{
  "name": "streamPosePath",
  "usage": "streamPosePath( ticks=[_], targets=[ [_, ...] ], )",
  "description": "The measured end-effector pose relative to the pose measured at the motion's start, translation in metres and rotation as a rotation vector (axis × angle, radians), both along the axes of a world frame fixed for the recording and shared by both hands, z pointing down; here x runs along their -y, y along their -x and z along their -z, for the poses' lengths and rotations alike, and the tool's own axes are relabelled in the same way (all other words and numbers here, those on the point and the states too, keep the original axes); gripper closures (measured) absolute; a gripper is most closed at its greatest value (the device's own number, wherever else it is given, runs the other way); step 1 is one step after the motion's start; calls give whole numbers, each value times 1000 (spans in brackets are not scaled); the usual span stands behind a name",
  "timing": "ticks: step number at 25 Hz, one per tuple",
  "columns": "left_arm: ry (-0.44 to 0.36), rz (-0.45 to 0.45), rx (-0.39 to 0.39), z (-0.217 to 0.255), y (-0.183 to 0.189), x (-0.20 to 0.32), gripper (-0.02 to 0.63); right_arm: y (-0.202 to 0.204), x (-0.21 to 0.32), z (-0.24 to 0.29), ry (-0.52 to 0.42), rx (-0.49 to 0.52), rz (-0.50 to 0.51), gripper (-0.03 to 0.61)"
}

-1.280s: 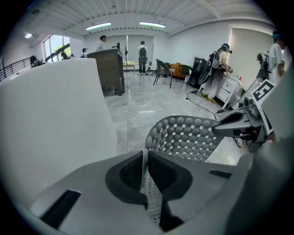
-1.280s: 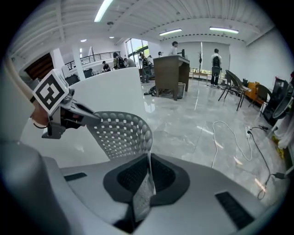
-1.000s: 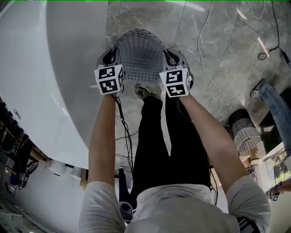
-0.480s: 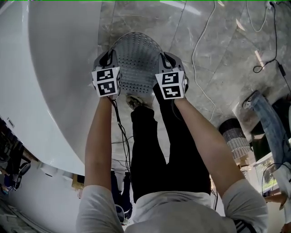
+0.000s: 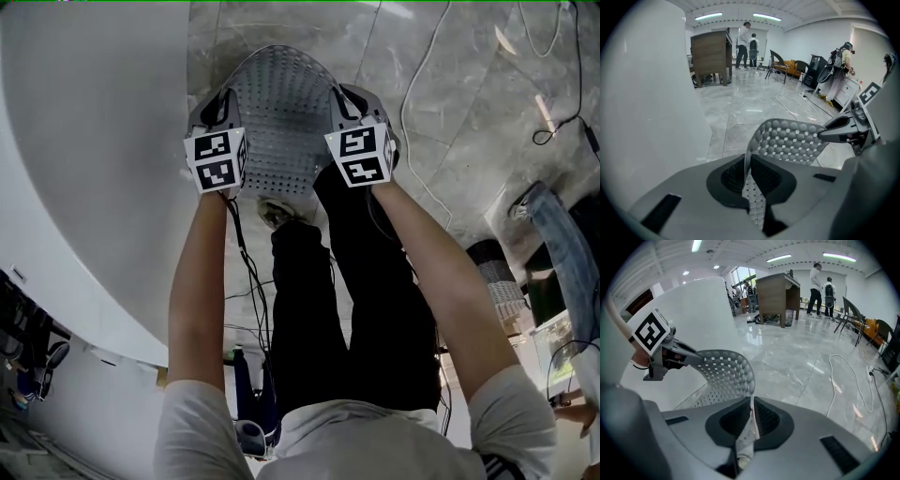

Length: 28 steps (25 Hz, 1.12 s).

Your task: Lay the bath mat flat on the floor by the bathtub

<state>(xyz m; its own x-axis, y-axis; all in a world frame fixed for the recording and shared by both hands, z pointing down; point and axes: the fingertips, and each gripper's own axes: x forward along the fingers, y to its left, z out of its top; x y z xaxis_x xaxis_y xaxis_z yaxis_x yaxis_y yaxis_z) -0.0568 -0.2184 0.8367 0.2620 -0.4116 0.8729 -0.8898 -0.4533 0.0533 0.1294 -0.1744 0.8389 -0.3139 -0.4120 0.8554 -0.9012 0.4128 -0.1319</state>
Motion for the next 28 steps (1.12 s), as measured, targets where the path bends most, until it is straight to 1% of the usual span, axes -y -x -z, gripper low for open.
streamPosePath(
  ticks=[6,10,17,21,23,25,28],
  targets=[
    [-19,-24,-13,-25,1,2,594,0,0,-24,-46,-11,69,557],
    [-25,-38,-21,-35,5,1,594,0,-4,-35,-60,-20,86,557],
    [-25,-90,-19,-63,3,2,594,5,-6,-61,-77,-28,87,557],
    [-40,-108,-14,-82,3,5,594,-6,-1,-86,-79,-40,37,557],
    [-47,-118,-7,-93,2,8,594,-12,3,-98,-93,-52,29,557],
    [-51,-124,3,-105,5,11,594,-11,6,-107,-111,-58,42,557],
    [-81,-129,7,-124,3,29,594,-14,18,-124,-144,-66,41,557]
  ],
)
